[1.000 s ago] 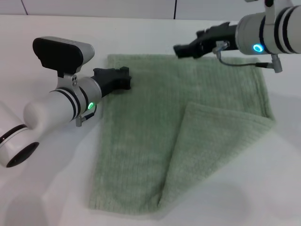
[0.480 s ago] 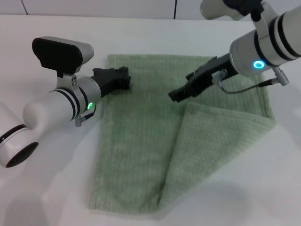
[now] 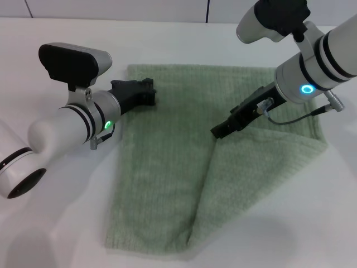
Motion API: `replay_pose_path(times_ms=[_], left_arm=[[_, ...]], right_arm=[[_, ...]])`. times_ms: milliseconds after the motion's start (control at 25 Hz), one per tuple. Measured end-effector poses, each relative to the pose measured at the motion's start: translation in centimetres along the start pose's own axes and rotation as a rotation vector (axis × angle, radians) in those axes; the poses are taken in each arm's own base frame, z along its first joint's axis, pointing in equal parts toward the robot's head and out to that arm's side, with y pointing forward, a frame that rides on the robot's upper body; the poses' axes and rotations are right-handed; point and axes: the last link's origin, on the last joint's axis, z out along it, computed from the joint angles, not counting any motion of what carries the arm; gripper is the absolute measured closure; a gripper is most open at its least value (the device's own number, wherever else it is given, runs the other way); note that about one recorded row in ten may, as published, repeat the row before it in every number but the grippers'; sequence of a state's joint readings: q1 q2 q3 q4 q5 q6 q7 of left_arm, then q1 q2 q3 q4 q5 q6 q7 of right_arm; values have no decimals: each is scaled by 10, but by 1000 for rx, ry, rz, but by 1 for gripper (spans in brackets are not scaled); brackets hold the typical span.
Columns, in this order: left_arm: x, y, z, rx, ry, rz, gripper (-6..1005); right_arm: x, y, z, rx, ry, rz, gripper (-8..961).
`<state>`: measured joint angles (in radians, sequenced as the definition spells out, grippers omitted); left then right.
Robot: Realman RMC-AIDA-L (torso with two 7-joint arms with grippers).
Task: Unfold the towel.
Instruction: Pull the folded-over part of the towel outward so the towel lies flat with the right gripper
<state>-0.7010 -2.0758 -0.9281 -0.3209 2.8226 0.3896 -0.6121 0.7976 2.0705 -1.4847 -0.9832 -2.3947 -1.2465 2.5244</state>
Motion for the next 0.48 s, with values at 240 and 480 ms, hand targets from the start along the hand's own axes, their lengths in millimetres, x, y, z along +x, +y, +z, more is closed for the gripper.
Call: replay_pose_path(times_ms=[240, 480], left_arm=[[0, 0, 0, -2, -1, 2, 985], [0, 0, 0, -2, -1, 1, 984]], right_arm=[[2, -5, 4, 20, 10, 8, 221], [2, -6, 6, 21, 14, 2, 221]])
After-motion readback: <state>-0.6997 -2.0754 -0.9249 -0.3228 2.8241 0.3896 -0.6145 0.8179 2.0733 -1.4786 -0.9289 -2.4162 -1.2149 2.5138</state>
